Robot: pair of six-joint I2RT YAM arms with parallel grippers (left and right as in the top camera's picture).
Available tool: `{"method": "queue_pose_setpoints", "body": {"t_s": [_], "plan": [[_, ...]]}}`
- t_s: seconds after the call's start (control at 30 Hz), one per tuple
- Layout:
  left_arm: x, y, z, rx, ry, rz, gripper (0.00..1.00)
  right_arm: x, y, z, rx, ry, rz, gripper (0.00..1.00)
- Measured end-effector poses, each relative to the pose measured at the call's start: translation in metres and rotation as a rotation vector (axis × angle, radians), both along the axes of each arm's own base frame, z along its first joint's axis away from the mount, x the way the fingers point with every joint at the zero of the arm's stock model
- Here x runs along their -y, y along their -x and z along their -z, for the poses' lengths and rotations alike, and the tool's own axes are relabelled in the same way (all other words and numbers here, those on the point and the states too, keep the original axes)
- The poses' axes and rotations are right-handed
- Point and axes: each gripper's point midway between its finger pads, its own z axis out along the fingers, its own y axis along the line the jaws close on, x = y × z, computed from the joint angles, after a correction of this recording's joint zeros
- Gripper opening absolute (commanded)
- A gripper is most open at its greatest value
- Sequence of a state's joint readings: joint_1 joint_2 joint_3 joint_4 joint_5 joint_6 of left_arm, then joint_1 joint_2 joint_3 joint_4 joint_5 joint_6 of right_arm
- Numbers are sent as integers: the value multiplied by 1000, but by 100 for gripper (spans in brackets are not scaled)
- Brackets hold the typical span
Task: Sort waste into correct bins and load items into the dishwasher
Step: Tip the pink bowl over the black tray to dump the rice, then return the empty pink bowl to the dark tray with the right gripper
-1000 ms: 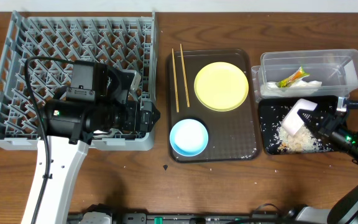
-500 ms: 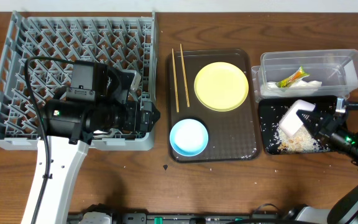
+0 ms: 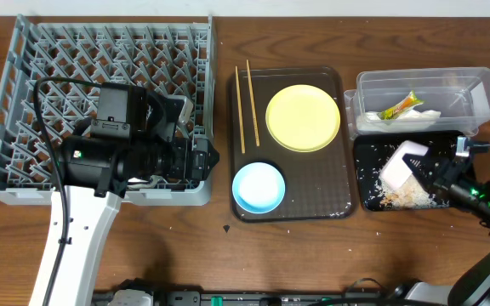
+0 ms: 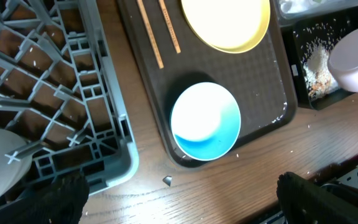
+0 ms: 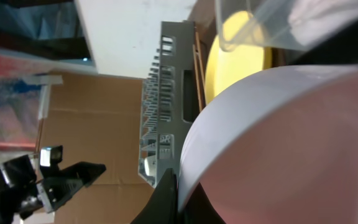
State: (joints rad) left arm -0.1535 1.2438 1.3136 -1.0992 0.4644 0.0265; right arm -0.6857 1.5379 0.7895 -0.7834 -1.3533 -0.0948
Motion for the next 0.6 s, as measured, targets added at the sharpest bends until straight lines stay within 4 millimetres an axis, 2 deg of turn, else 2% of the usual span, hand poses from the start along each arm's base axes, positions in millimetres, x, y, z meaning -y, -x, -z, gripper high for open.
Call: {"method": "queue_pose_setpoints", "body": {"t_s": [0.13, 0.27, 0.37, 0.43, 0.6], "plan": [[0, 0, 0, 0, 0, 0, 98, -4, 3, -4, 1, 13, -9, 1], [0, 0, 0, 0, 0, 0, 98, -19, 10, -18, 40, 142, -51, 1], [0, 0, 0, 0, 0, 0, 98, -54, 20, -27, 84, 291, -163, 1], [0, 0, 0, 0, 0, 0, 98, -87, 29, -28, 114, 389, -282, 1], [0, 0, 0, 0, 0, 0, 98, -149, 52, 4, 77, 630, -532, 1]]}}
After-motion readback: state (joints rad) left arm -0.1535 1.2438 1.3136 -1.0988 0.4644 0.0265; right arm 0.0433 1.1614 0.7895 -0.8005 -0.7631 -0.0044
